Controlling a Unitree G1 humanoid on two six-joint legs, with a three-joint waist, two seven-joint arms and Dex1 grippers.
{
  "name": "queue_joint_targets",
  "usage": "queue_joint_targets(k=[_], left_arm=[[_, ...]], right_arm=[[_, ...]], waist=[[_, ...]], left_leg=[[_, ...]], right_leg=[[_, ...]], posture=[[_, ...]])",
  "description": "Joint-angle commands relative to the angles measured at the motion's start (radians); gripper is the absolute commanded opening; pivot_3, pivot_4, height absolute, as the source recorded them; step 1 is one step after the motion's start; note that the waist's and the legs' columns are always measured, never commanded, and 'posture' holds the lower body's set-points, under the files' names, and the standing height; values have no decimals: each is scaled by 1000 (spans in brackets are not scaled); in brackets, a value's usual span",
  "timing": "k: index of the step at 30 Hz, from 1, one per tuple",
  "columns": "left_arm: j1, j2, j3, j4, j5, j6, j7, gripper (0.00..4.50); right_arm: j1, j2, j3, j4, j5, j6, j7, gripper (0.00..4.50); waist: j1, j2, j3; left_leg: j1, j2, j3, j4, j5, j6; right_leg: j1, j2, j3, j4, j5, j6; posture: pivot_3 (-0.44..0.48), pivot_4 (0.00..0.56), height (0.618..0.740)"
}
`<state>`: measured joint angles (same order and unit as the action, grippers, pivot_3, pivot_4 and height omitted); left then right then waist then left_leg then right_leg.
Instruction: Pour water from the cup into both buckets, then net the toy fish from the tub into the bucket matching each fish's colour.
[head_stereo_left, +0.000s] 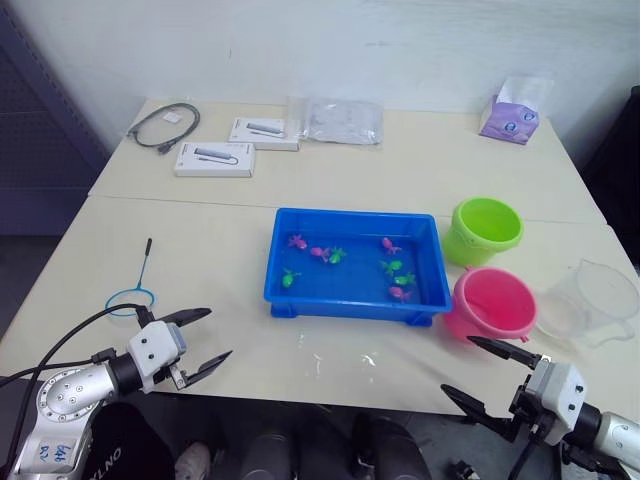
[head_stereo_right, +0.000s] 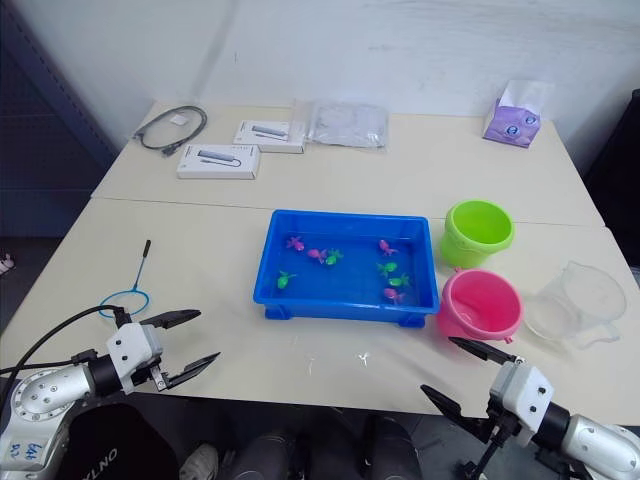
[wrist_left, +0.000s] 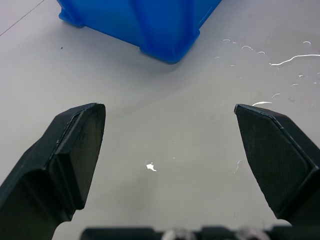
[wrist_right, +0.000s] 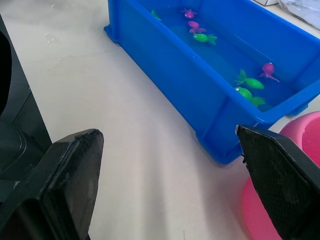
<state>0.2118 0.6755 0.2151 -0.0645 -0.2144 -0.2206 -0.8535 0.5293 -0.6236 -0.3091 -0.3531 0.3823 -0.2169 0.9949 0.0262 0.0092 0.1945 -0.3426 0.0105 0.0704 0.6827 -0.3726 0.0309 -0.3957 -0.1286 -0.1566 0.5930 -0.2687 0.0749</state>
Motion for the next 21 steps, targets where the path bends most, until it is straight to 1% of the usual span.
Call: queue_joint_targets(k=[1,3,4,6,8,11,13,14,17,21], left_arm=[[9,16,5,-63,-94,67,-45,4441],[3,29,6,-115,-205,160,-106,4441],[-12,29,-3,-141,-241,202,-120,4441],[-29,35,-22,-178,-264,262,-131,4441],[-43,33,-31,-213,-283,301,-133,4441],[-74,32,-67,-265,-310,345,-158,4441],[-106,27,-96,-276,-313,359,-176,4441],[-121,21,-105,-278,-315,366,-178,4441],[-177,2,-158,-296,-314,382,-192,4441],[-228,-23,-187,-319,-326,407,-188,4441]], right_arm=[[8,8,-23,-27,45,24,-24,4500],[20,28,-60,-56,86,61,-66,4500],[56,44,-96,-72,100,64,-83,4500],[140,72,-158,-100,114,63,-97,4500],[205,122,-225,-125,145,64,-140,4500],[296,238,-306,-142,191,58,-228,4500],[330,321,-340,-132,216,52,-283,4500],[335,351,-351,-127,224,52,-306,4500],[315,452,-373,-82,218,55,-422,4500],[270,511,-337,-63,181,88,-523,4500]], waist=[[0,0,0],[1,0,0],[1,0,0],[11,5,-1],[15,6,-2],[14,7,-2],[14,7,-2],[11,8,-2],[1,9,-3],[-13,11,-3]], left_leg=[[0,0,0,0,0,0],[0,0,0,0,0,0],[0,0,0,0,0,0],[-1,0,-1,0,0,0],[-1,0,-1,0,0,-1],[-1,0,0,0,0,-1],[0,0,0,0,-1,-2],[1,0,0,0,-3,-5],[1,0,0,0,-3,-6],[1,1,1,-1,-3,-7]], right_leg=[[0,0,0,0,0,0],[0,0,0,0,0,0],[0,0,0,0,0,0],[0,-1,0,0,0,0],[0,0,0,-1,0,0],[0,1,0,0,0,0],[1,1,0,0,0,0],[1,1,1,0,0,0],[1,1,2,1,0,0],[-1,1,3,2,-1,-1]], posture=[[0,150,740],[0,150,740],[0,150,740],[0,150,740],[0,150,740],[0,150,740],[0,150,740],[0,150,740],[0,150,740],[0,150,740]])
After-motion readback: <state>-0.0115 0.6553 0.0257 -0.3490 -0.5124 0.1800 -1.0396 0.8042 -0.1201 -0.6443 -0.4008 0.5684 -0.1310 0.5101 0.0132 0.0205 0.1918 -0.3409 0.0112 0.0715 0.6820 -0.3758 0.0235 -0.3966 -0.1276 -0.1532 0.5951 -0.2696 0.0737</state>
